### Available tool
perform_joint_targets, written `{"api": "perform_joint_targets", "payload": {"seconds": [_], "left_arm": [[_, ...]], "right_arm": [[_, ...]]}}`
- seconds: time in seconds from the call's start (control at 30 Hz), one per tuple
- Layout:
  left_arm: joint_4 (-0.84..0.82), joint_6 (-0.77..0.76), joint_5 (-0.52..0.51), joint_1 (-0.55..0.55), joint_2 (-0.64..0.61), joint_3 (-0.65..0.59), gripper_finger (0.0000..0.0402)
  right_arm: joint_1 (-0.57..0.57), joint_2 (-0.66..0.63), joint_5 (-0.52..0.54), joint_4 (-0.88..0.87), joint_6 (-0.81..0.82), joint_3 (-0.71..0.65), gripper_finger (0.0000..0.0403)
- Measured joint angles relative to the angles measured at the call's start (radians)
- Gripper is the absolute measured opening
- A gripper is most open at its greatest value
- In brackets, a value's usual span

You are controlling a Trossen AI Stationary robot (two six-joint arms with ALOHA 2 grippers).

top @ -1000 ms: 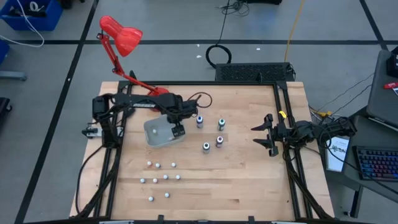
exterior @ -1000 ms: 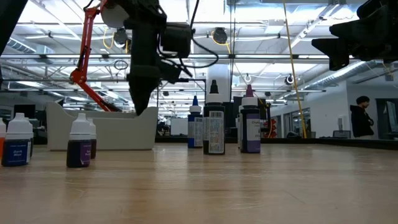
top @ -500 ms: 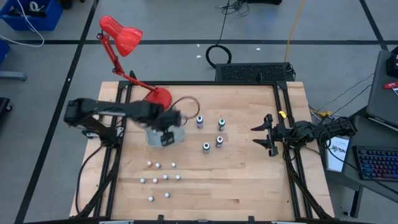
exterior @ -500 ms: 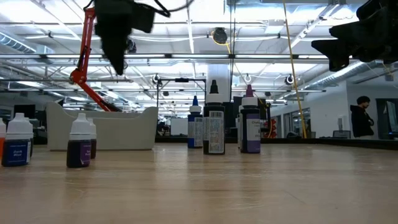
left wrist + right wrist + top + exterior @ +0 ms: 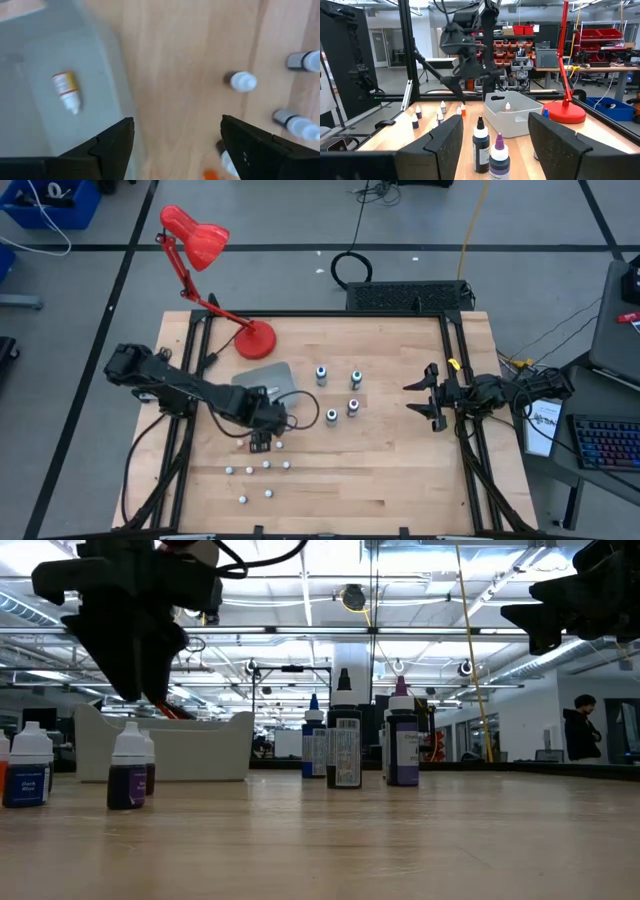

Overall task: Pick & Place food coloring
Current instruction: Put the small black coloring bottle into the gray container

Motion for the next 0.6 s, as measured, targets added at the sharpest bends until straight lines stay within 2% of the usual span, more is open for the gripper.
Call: {"api": "perform_joint_targets", "payload": {"seconds": [0.2,0.37,0.6], "left_arm": [[0.039,0.001,0.016,-0.046,0.071,0.001,0.027],[0.082,0.002,0.072,-0.052,0.124,0.001,0.0262],[0.143,0.002,0.092,-0.057,0.133,0.001,0.0265]], "right_arm": [[0.0,0.0,0.0,0.0,0.0,0.0,0.0212],[0.0,0.0,0.0,0.0,0.0,0.0,0.0212],[0.0,0.0,0.0,-0.001,0.0,0.0,0.0212]]}}
